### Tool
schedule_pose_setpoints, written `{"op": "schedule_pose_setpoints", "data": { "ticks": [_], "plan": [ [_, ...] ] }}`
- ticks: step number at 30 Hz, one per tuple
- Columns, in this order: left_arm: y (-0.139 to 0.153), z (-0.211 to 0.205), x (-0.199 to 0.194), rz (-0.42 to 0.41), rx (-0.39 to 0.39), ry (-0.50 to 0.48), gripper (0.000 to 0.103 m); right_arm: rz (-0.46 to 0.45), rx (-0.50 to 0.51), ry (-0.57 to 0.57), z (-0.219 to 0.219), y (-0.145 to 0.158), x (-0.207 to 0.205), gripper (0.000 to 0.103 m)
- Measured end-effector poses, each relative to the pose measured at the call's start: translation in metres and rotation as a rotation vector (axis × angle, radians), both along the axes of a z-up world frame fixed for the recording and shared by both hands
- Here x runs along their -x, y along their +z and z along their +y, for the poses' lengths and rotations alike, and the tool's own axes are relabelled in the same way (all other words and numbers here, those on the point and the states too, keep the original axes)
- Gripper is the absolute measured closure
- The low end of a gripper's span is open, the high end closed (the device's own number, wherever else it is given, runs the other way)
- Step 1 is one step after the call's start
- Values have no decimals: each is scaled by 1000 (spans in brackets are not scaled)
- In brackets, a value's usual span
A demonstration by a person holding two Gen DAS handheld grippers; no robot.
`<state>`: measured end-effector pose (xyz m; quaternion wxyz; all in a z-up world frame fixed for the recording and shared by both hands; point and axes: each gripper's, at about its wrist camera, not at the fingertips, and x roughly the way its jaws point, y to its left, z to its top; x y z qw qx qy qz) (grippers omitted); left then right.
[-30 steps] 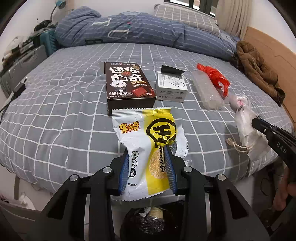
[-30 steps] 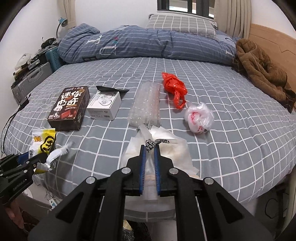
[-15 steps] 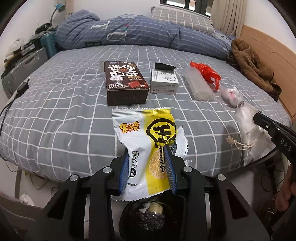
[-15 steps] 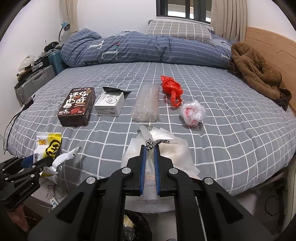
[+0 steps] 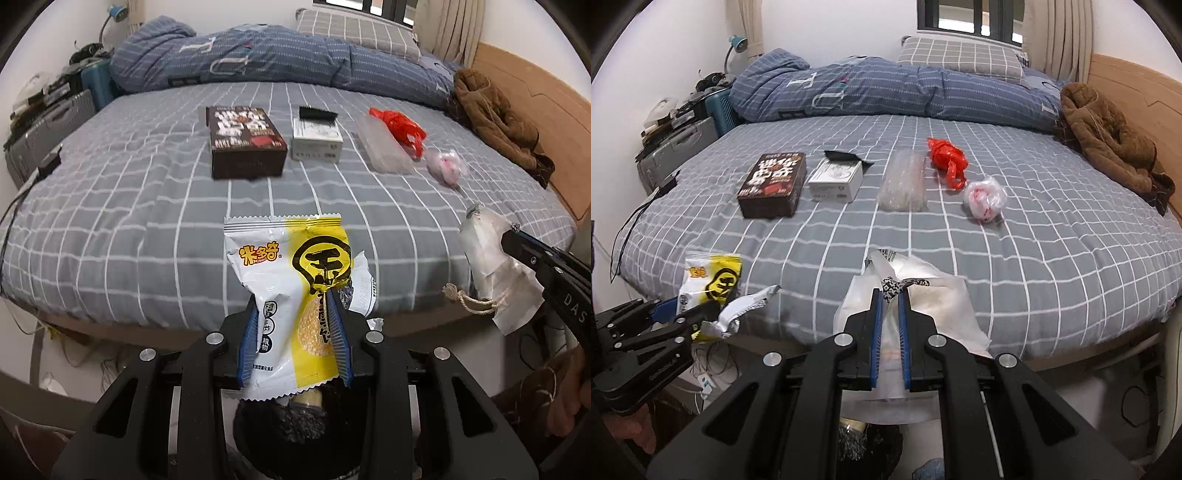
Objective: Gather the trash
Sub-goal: 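Carry the wrapper and zip bag with both tools over the trash bin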
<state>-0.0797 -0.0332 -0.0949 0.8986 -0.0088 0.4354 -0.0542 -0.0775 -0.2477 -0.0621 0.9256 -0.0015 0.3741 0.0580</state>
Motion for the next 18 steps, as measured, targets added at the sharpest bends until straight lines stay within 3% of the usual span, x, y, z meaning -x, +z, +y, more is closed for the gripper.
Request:
{"op": "schedule_pose_setpoints", "data": {
  "ticks": [18],
  "plan": [
    [-32, -2, 37, 111, 2, -12, 69, 96, 0, 3, 5, -30, 30, 95]
  ]
}}
